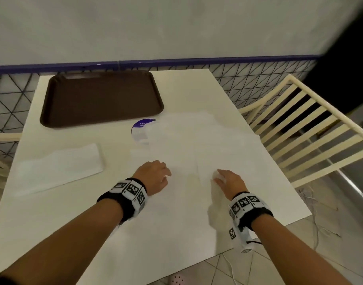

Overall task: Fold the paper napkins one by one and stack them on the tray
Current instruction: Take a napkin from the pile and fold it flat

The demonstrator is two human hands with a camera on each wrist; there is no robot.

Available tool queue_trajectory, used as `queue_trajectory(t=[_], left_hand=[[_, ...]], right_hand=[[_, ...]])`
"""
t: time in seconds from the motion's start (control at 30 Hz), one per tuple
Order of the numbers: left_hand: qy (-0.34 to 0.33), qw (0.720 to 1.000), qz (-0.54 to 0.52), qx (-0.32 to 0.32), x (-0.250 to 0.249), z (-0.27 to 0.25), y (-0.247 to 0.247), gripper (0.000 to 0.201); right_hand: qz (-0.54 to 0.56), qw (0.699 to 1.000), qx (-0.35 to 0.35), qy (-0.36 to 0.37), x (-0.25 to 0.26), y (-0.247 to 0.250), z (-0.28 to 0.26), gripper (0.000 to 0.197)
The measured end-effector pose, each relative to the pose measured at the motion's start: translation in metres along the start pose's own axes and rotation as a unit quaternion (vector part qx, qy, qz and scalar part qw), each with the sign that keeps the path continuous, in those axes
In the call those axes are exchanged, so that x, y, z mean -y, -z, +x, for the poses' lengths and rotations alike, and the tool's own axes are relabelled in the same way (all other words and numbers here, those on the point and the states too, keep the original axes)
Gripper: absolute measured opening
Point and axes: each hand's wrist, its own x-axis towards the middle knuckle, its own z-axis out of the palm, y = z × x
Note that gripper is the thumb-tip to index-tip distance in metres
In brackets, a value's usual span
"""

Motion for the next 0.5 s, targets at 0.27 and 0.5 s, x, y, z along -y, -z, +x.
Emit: queue_trajectory(t=[0.27,0.5], left_hand=[[0.031,0.995,0.057,0.072,-0.038,0.049,-0.02,0.04],[0.055,0.996,0.045,0.061,-0.055,0.084,-0.029,0.042]], right_hand=[[-0.07,0.996,0.02,0.053,-0.008,0.013,0.028,0.044],[-0.01,0.997,0.013,0.074,-0.016,0.018,0.045,0.034]])
